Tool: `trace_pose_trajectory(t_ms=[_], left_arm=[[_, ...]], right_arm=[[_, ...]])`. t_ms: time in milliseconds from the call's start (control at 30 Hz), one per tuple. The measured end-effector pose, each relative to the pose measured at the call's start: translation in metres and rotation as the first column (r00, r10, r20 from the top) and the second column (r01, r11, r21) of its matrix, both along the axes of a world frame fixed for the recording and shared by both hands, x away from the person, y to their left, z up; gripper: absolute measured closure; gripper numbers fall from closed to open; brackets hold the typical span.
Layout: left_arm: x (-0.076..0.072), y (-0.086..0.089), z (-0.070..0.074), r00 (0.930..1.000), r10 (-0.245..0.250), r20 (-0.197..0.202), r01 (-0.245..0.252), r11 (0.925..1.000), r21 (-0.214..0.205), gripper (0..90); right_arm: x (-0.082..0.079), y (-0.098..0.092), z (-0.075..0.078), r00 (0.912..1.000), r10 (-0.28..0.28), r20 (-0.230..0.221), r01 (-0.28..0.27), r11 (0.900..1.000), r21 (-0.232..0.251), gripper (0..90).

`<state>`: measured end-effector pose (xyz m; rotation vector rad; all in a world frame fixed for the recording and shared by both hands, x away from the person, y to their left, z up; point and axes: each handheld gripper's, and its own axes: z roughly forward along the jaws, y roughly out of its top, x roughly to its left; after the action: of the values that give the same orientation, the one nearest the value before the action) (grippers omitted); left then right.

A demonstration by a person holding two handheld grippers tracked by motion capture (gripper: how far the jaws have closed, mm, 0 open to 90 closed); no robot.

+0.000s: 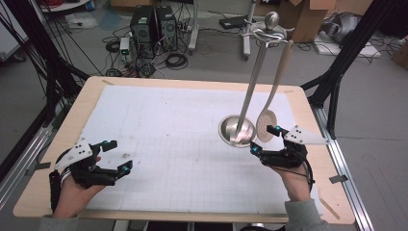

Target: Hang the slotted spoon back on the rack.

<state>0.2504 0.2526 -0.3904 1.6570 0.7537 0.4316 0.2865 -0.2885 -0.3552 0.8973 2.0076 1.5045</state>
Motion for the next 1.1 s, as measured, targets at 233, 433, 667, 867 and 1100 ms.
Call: trace_pose_trajectory(t_ms=[233, 433, 667, 867, 1100], left_arm=[[0.0, 0.002, 0.001, 1.0, 0.008, 0.005, -0.008, 0.9999, -0.007, 4.7], [0.001, 0.004, 0.0, 0.9999, 0.015, 0.005, -0.015, 0.9999, -0.006, 4.7], [0.0, 0.009, 0.001, 0.9996, 0.026, 0.008, -0.026, 0.9996, -0.012, 4.7], [0.0, 0.013, 0.002, 0.9993, 0.037, 0.008, -0.037, 0.9993, -0.012, 4.7], [-0.001, 0.016, 0.002, 0.9987, 0.051, 0.011, -0.05, 0.9987, -0.012, 4.7]], right_arm=[[-0.007, -0.006, -0.012, 0.9998, 0.016, -0.009, -0.016, 0.9998, 0.01, 14.1], [-0.012, -0.014, -0.019, 0.9999, 0.002, -0.01, -0.002, 0.9991, 0.043, 14.1], [-0.016, -0.027, -0.026, 0.9998, -0.009, -0.017, 0.01, 0.9977, 0.067, 12.7], [-0.022, -0.042, -0.031, 0.9999, -0.004, -0.014, 0.005, 0.997, 0.077, 12.2], [-0.026, -0.053, -0.034, 0.9998, -0.009, -0.016, 0.01, 0.996, 0.088, 11.9]])
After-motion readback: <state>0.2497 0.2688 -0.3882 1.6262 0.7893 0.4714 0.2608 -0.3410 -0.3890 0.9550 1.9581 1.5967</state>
